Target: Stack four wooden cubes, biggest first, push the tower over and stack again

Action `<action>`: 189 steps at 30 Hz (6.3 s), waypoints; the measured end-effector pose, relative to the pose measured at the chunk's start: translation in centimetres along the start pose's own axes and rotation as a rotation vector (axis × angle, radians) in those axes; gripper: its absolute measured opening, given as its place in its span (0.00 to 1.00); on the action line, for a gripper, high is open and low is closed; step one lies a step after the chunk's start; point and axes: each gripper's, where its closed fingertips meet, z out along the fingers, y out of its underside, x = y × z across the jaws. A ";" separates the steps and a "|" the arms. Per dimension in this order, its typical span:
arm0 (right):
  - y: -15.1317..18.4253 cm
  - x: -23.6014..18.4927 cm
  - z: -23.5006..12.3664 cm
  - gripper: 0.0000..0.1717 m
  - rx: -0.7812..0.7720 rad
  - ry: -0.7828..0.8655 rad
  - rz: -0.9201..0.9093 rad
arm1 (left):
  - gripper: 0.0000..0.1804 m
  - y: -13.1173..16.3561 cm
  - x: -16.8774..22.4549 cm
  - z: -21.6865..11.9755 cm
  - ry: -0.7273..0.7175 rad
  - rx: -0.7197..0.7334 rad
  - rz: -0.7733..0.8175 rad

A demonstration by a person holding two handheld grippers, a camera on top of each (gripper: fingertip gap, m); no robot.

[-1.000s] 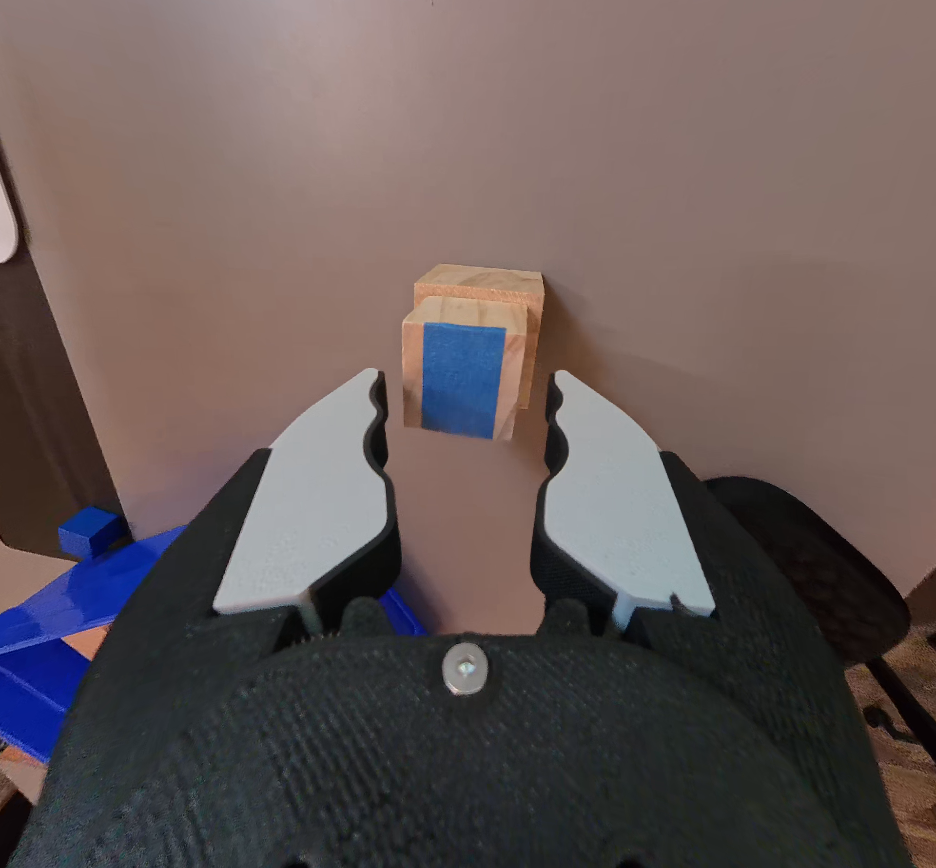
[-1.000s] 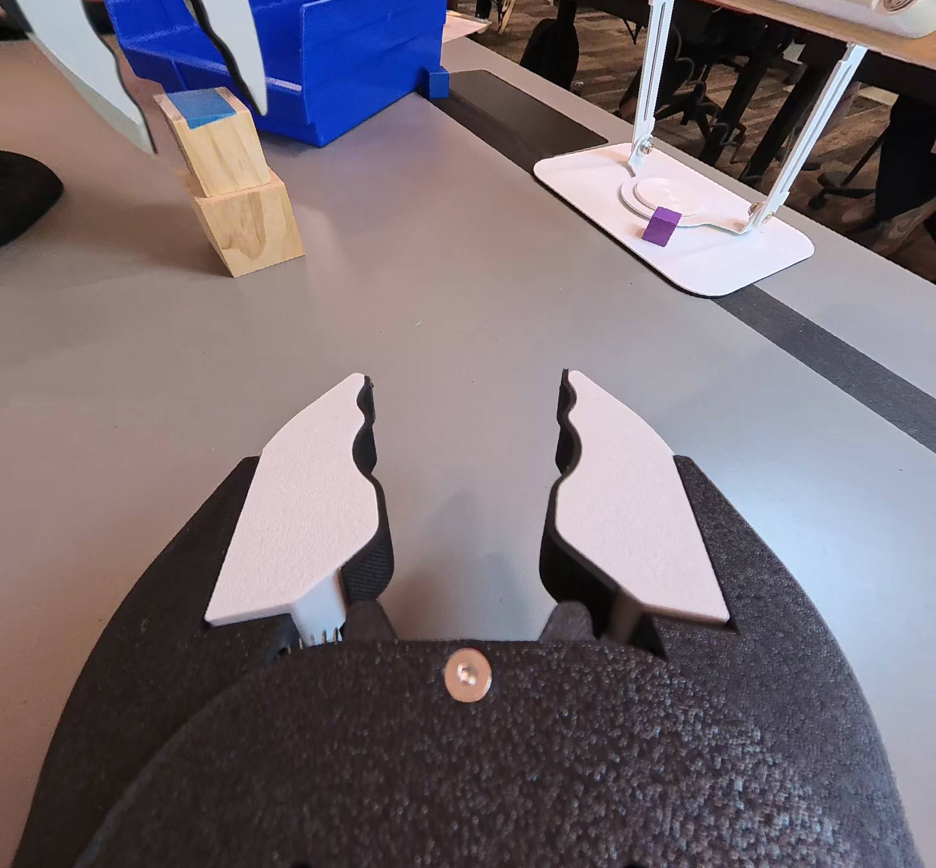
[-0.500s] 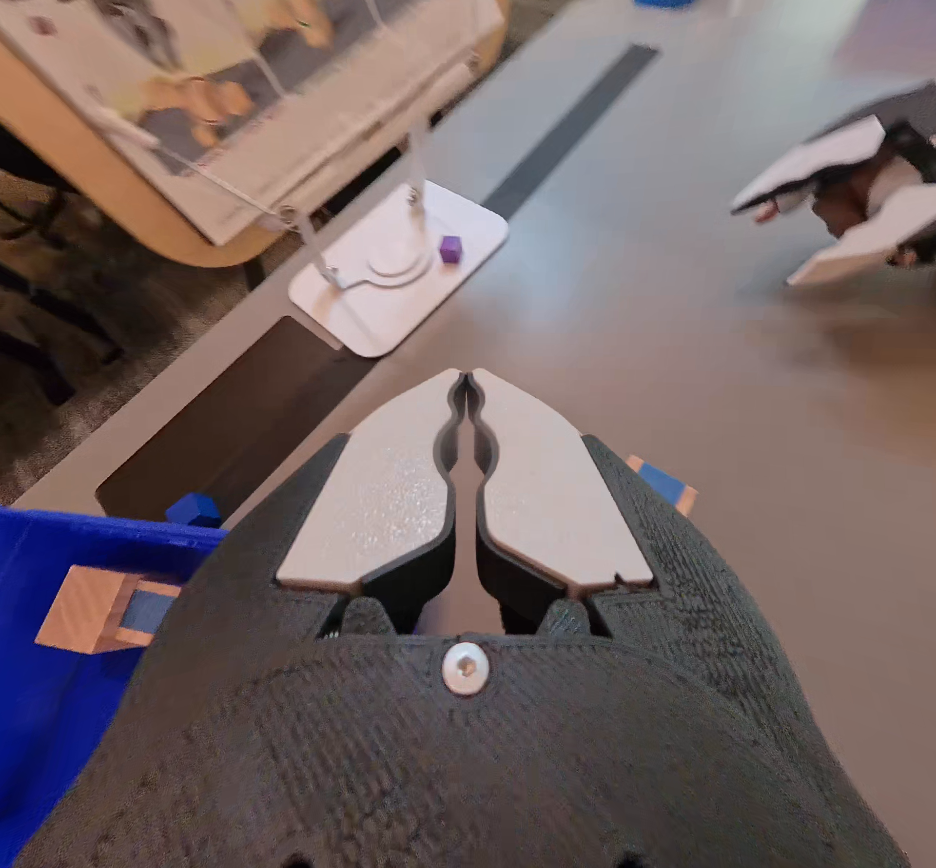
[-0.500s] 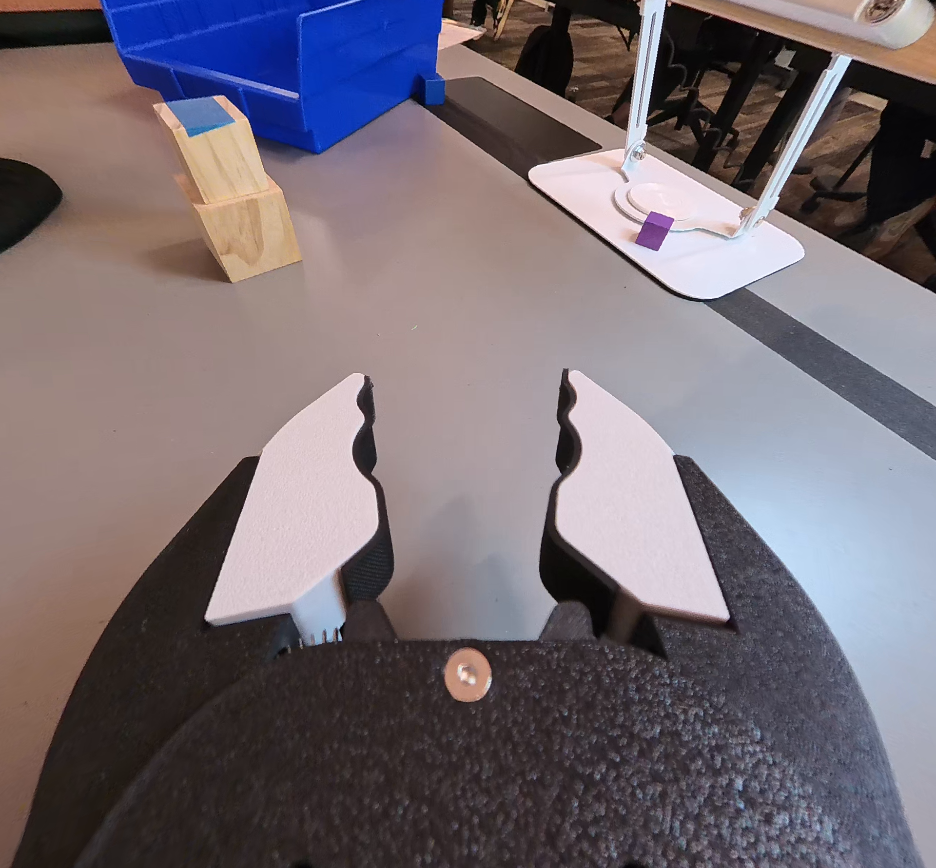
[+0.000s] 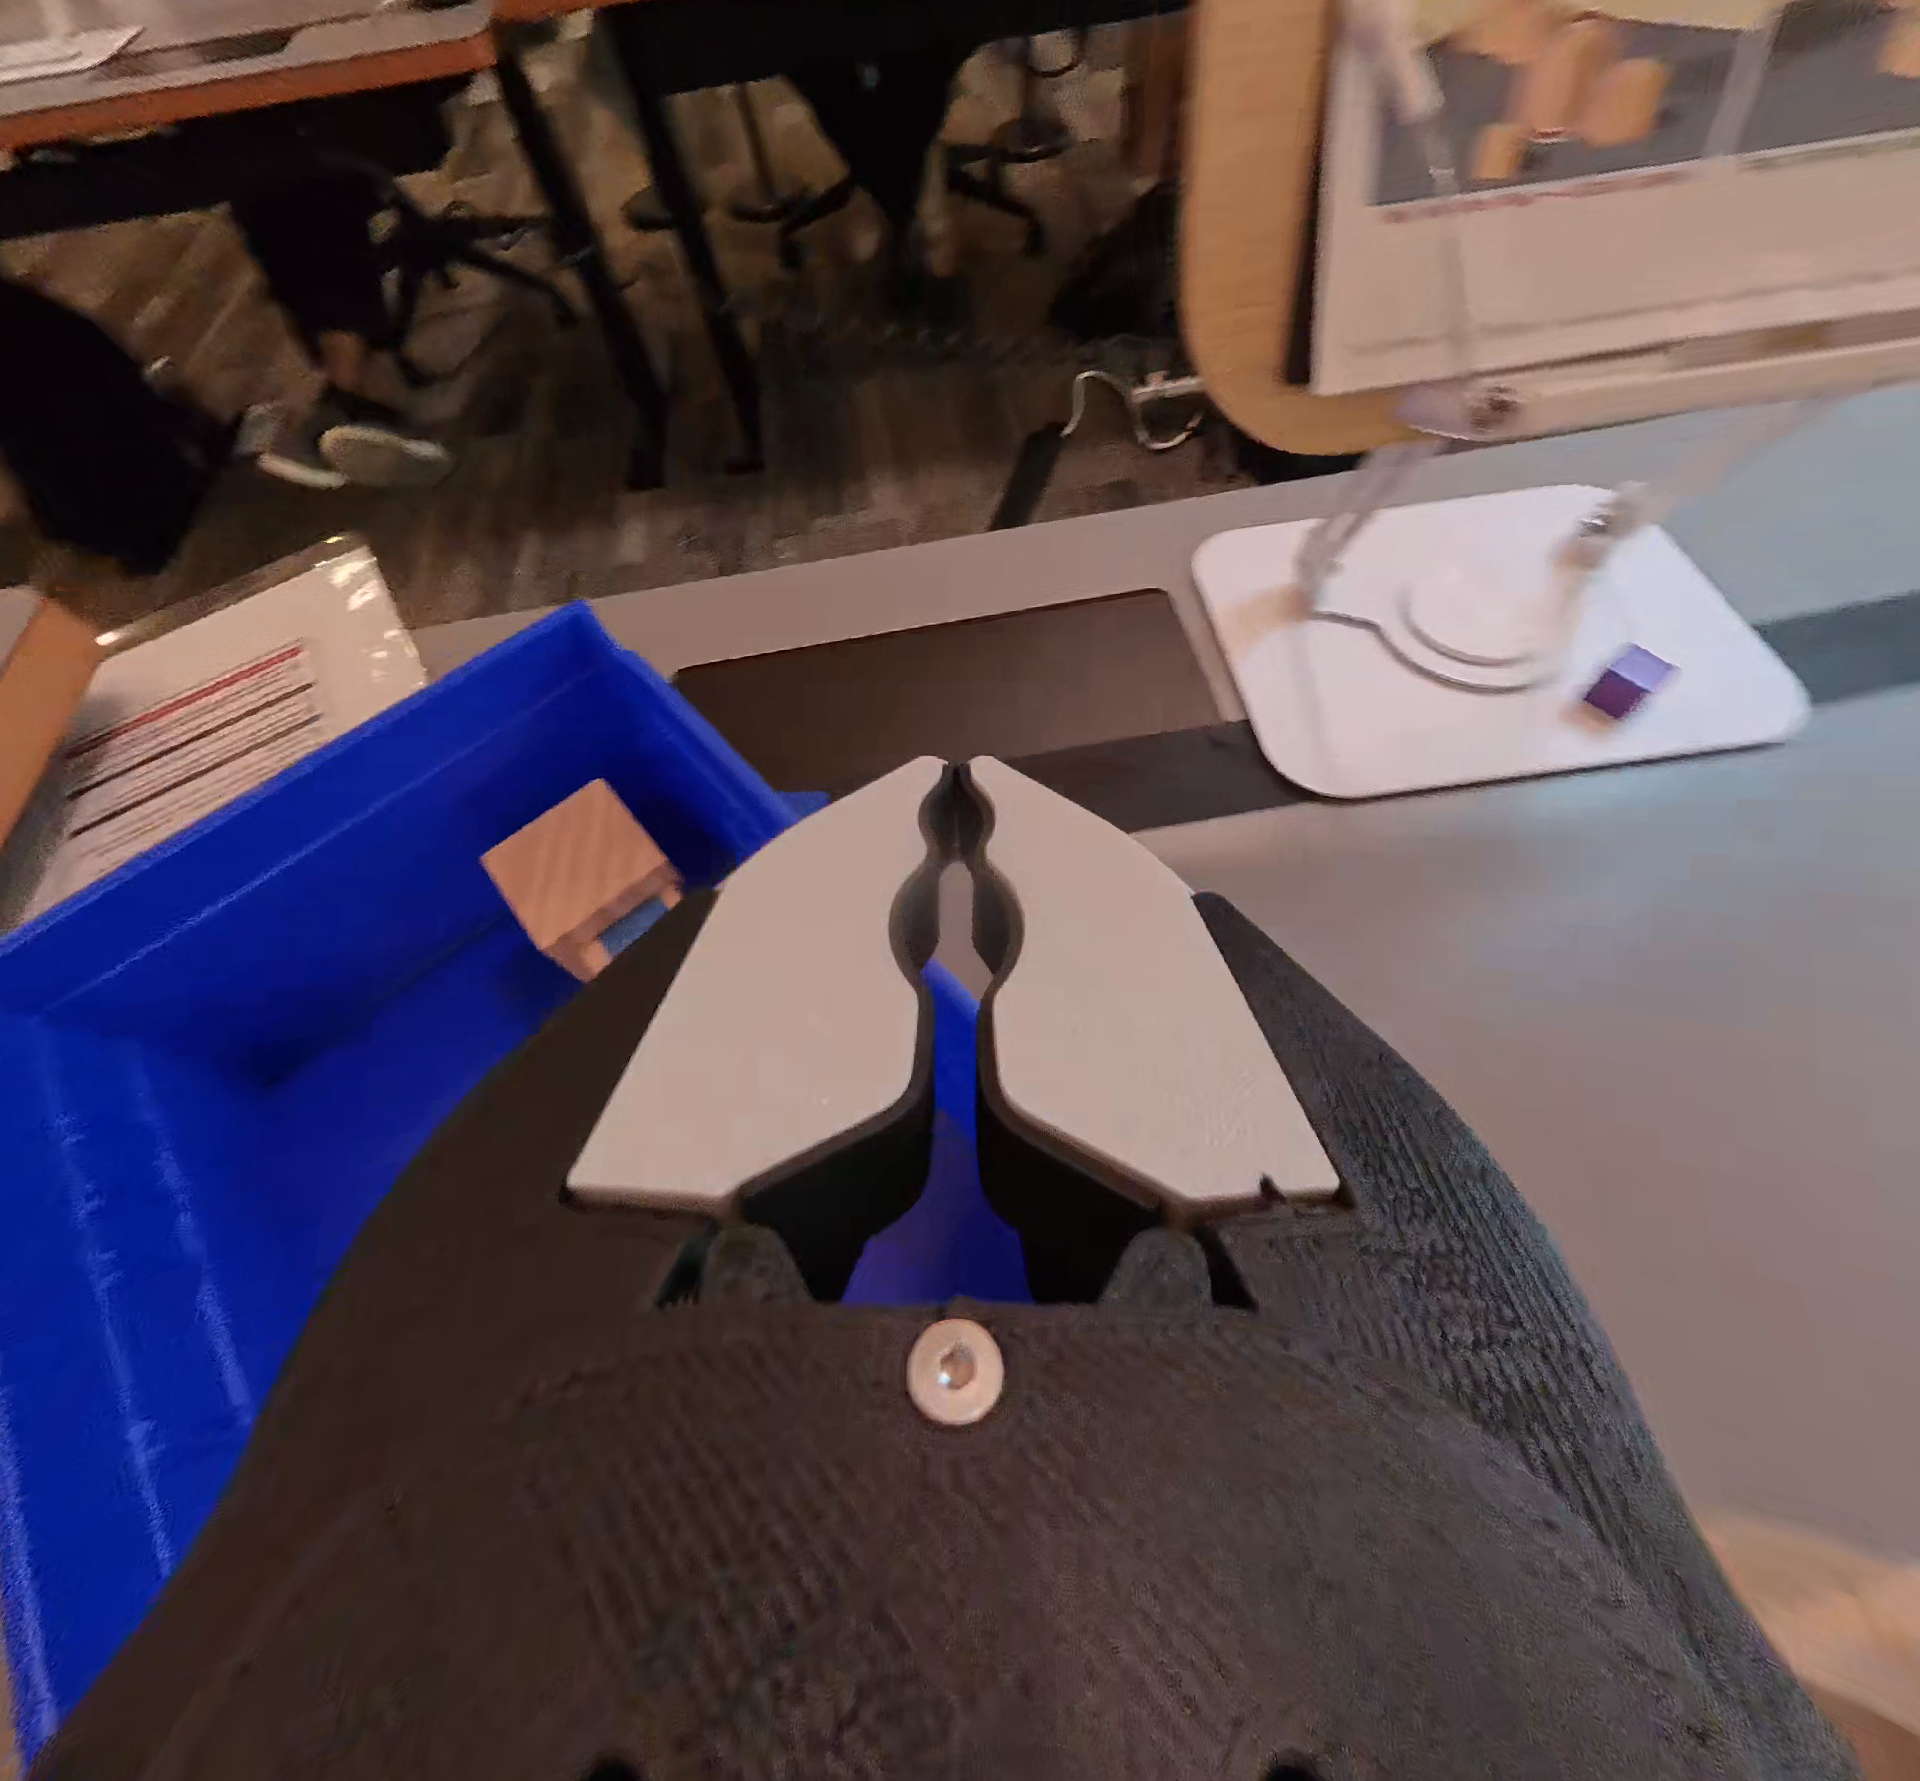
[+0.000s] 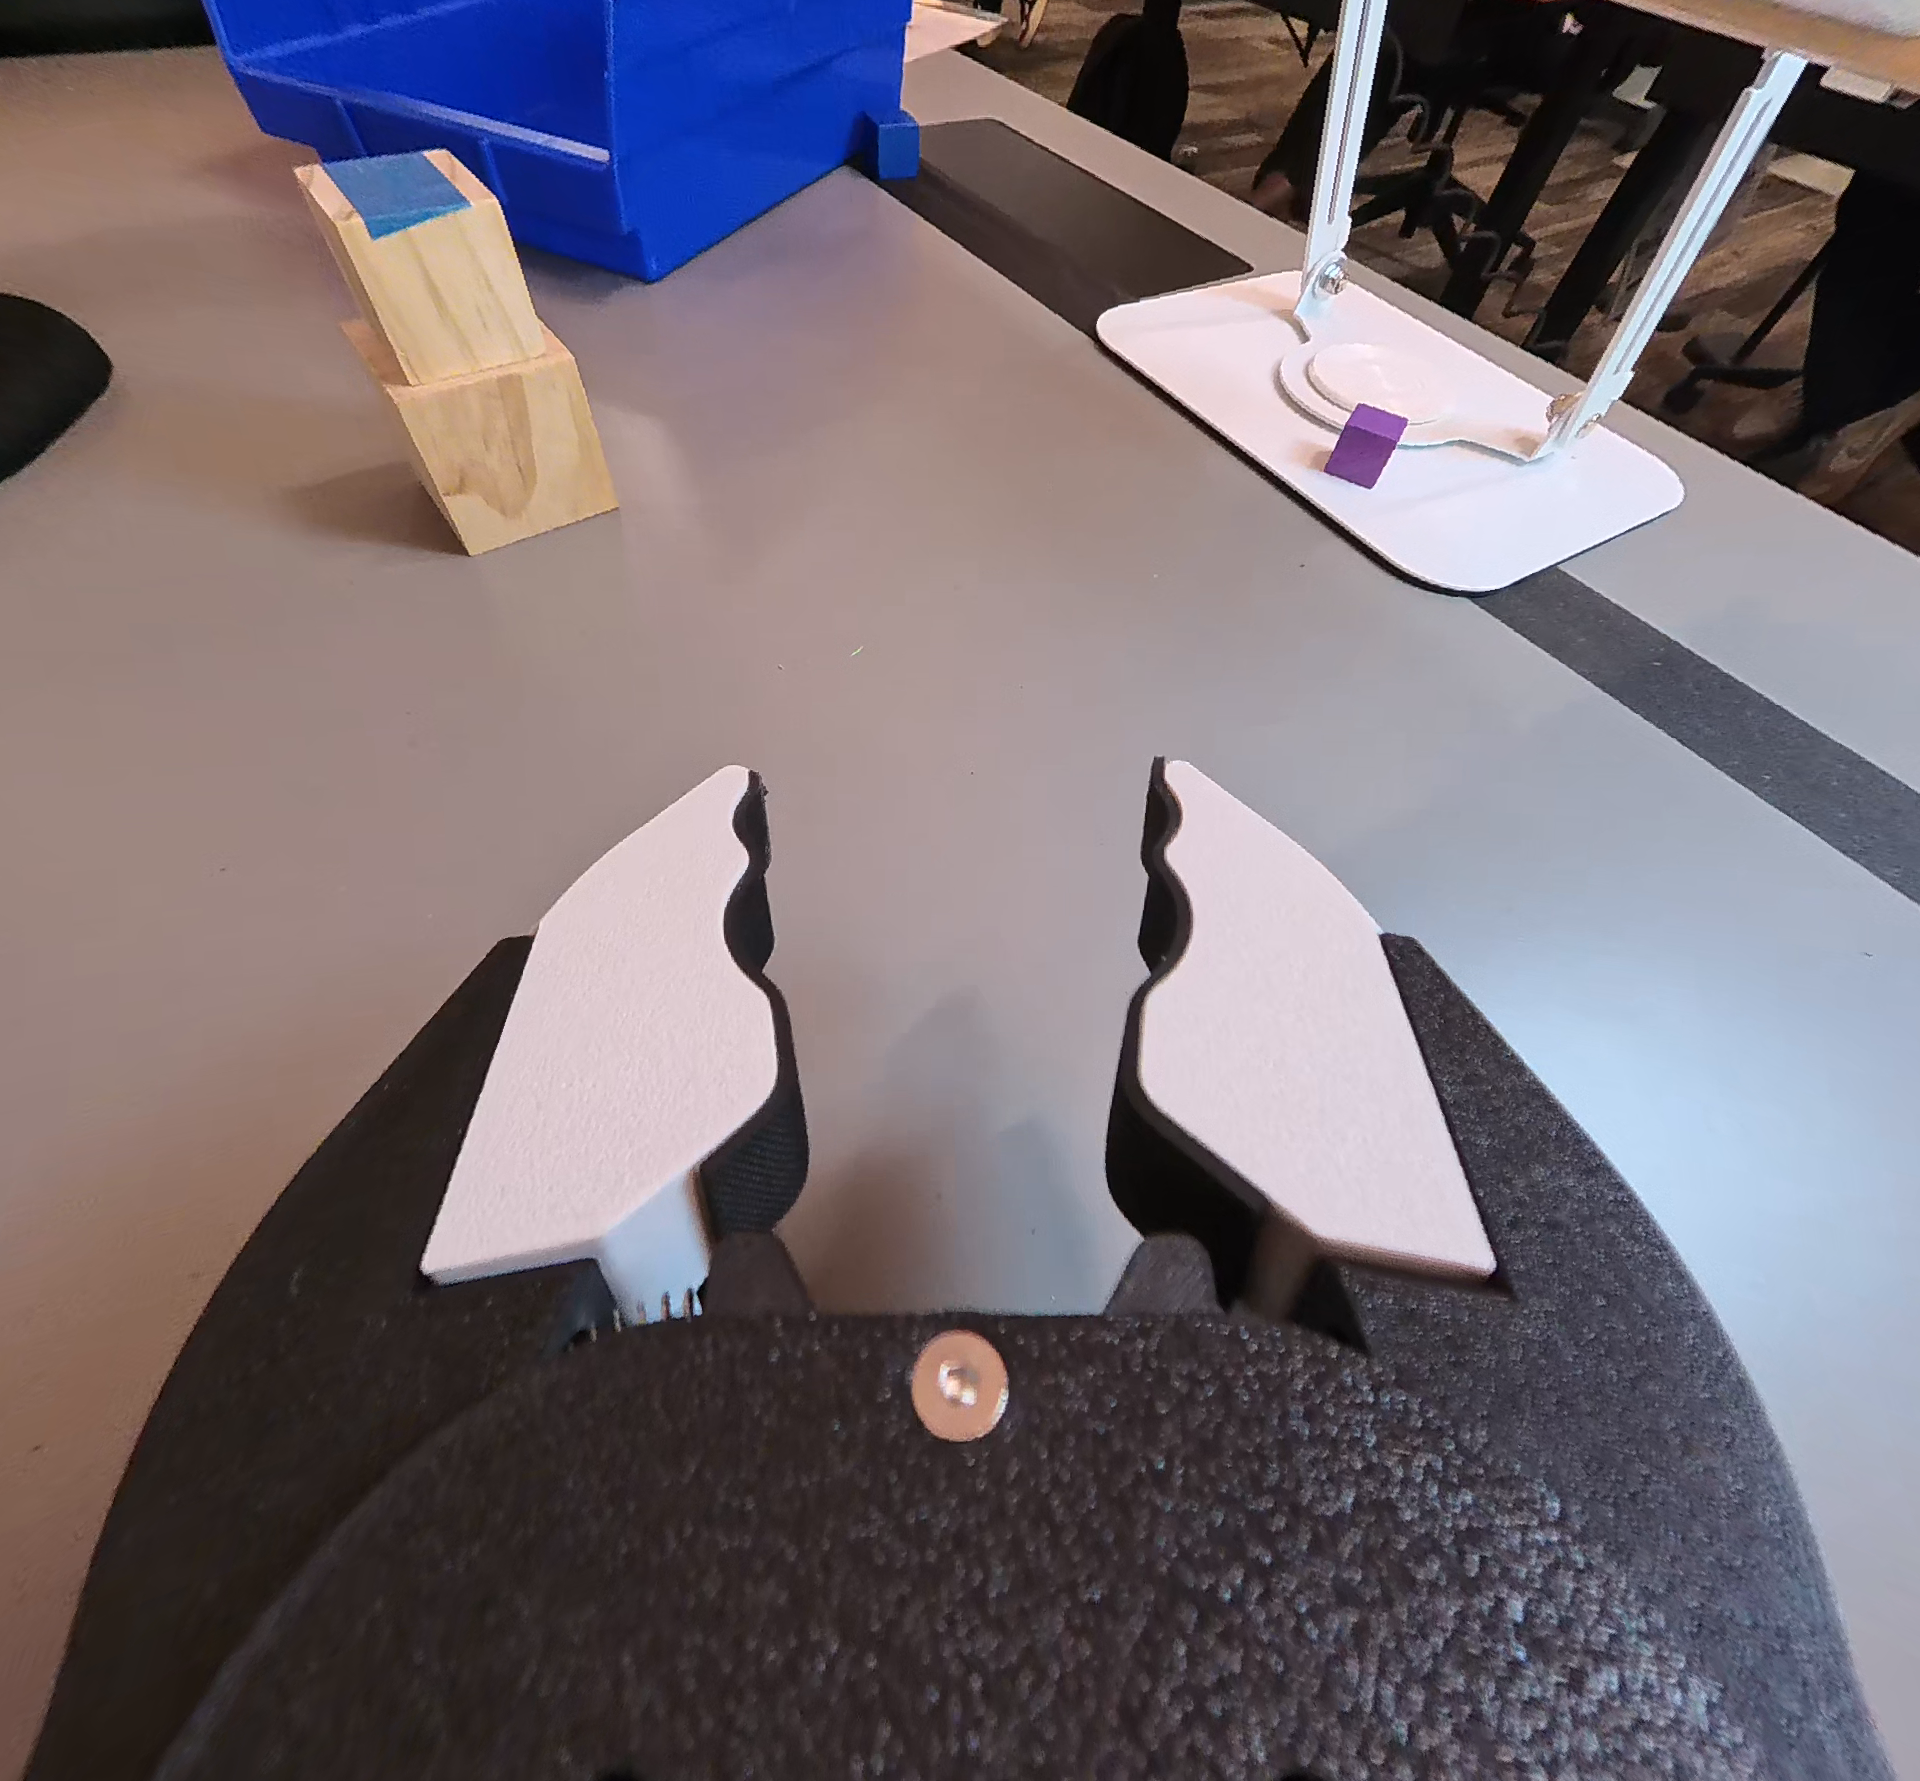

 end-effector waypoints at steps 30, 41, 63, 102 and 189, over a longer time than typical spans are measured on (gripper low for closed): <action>-1.6 -1.4 -0.8 0.40 0.044 -0.067 -0.053 | 0.20 7.6 -4.3 13.9 -0.025 -0.941 0.511; -1.4 -1.6 -0.7 0.40 0.045 -0.090 -0.037 | 0.29 11.7 -6.0 14.4 -0.047 -1.264 0.732; -1.6 -2.3 -0.5 0.40 0.045 -0.104 -0.047 | 0.00 5.6 -6.4 11.2 -0.018 -0.992 0.709; 0.3 -1.5 0.1 0.40 0.012 -0.135 0.047 | 0.17 11.7 -9.9 17.3 0.135 -1.305 1.509; -0.5 -3.6 0.5 0.39 0.023 -0.159 -0.012 | 0.16 11.6 19.0 -11.8 1.152 -0.268 0.614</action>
